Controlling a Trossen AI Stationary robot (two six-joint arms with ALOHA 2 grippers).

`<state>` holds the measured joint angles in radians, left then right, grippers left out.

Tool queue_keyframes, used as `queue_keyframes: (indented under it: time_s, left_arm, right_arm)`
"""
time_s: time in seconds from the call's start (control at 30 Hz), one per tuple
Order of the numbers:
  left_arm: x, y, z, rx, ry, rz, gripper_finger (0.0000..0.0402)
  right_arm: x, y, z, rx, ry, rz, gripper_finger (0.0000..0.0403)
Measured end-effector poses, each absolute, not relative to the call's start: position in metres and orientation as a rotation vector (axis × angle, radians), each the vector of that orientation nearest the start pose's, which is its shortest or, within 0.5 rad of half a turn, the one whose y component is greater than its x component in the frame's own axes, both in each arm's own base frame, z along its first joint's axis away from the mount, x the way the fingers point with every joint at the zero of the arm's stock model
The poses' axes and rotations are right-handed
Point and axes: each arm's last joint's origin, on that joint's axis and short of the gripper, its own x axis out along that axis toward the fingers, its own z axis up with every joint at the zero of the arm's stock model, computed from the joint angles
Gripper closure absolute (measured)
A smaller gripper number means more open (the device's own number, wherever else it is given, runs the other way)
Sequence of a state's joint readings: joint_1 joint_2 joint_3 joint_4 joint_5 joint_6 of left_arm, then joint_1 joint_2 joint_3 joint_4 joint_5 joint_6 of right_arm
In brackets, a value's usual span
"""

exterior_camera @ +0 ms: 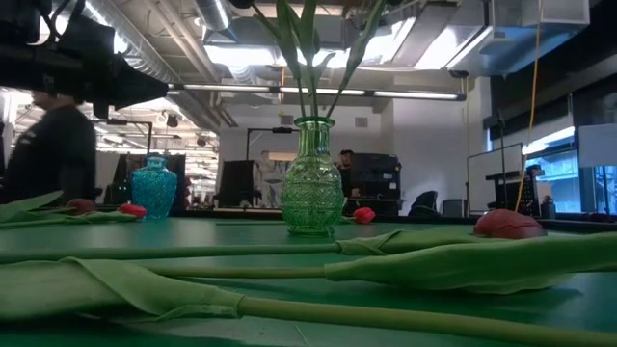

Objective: Sort flowers into vase by color
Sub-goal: Put the red tulip into the top blue vase

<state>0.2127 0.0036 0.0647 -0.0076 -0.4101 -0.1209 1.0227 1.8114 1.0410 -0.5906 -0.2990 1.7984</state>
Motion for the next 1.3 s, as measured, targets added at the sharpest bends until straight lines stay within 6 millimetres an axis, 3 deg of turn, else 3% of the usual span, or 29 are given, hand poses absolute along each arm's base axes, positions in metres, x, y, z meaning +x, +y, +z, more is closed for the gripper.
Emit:
queue_keyframes:
  time_s: [0.2, 0.3, 0.4, 0.57, 0.7, 0.97, 1.1, 1.3]
  left_arm:
    - [0.087, 0.030, 0.185, -0.123, -0.093, 0.618, 0.0323]
    - [0.087, 0.030, 0.184, -0.123, -0.092, 0.618, 0.0323]
    - [0.087, 0.030, 0.184, -0.122, -0.092, 0.618, 0.0323]
    - [0.087, 0.030, 0.184, -0.123, -0.092, 0.618, 0.0323]
    - [0.087, 0.030, 0.184, -0.122, -0.092, 0.619, 0.0323]
    - [0.087, 0.030, 0.184, -0.123, -0.092, 0.619, 0.0323]
    - [0.087, 0.030, 0.184, -0.122, -0.092, 0.619, 0.0323]
    - [0.087, 0.030, 0.184, -0.122, -0.092, 0.618, 0.0323]
  right_arm:
    - [0.170, 0.262, 0.143, 0.713, 1.754, -0.363, 0.0388]
    - [0.176, 0.241, 0.157, 0.665, 1.649, -0.426, 0.0385]
    - [0.178, 0.216, 0.189, 0.666, 1.491, -0.476, 0.0383]
    - [0.176, 0.155, 0.234, 0.730, 1.260, -0.724, 0.0395]
    - [0.176, 0.102, 0.255, 0.741, 1.230, -0.895, 0.0390]
    - [0.187, 0.006, 0.268, 0.620, 1.239, -0.972, 0.0396]
    - [0.179, -0.039, 0.274, 0.598, 1.235, -1.010, 0.0400]
    - [0.164, -0.088, 0.284, 0.579, 1.145, -0.998, 0.0401]
